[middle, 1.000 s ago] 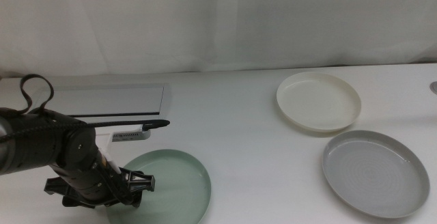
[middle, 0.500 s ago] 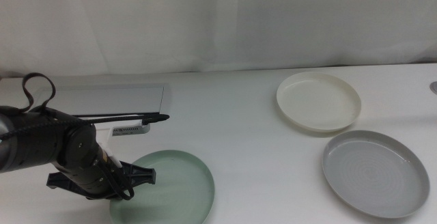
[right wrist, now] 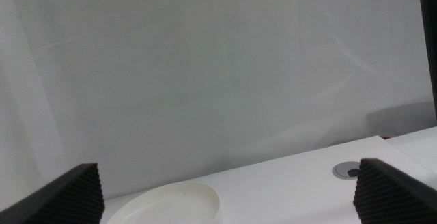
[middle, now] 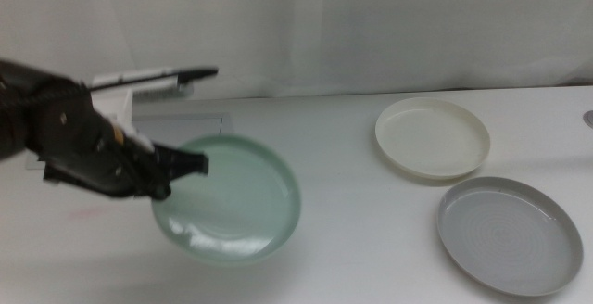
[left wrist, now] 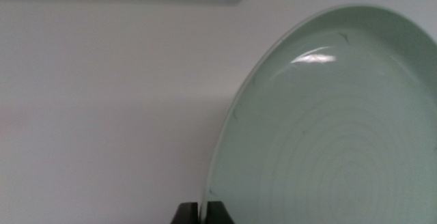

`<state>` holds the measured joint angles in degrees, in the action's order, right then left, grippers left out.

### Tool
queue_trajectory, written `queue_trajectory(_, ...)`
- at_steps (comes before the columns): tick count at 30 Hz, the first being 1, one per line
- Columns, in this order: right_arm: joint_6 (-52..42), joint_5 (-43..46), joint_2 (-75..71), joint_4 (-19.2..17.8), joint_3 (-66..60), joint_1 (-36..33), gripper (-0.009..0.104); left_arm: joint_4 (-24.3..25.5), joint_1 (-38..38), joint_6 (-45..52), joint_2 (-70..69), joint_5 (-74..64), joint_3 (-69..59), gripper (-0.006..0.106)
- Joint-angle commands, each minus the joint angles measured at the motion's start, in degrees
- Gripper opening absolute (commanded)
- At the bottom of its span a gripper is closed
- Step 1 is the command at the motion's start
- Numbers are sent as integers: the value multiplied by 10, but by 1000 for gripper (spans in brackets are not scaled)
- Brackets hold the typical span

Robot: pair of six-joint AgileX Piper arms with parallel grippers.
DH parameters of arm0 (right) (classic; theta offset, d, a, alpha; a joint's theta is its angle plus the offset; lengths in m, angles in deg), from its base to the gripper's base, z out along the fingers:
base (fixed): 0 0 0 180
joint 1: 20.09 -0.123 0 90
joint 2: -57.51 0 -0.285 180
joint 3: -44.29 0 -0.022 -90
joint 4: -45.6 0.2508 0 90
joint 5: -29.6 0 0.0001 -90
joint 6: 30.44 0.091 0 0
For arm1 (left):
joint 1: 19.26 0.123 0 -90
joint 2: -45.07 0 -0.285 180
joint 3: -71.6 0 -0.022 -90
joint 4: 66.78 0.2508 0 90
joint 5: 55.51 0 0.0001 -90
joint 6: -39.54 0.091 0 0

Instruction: Stack the three bowls on top of each other.

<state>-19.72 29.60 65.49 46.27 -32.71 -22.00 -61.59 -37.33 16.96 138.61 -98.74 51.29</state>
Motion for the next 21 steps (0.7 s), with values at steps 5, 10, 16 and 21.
queue_trajectory(5, -2, 0, -20, -2, -23, 2, 103, -16, -50, 1, -13, -23, 69, -3)
queue_trajectory(10, -2, 3, -20, -2, -23, 2, 103, -16, -77, -16, 16, 9, 72, -3)
queue_trajectory(16, -2, 3, -20, -2, -23, 2, 103, -16, -106, -26, 77, 50, 73, -3)
queue_trajectory(21, -2, 3, -20, -2, -23, 2, 103, -41, -117, -26, 137, 74, 73, -3)
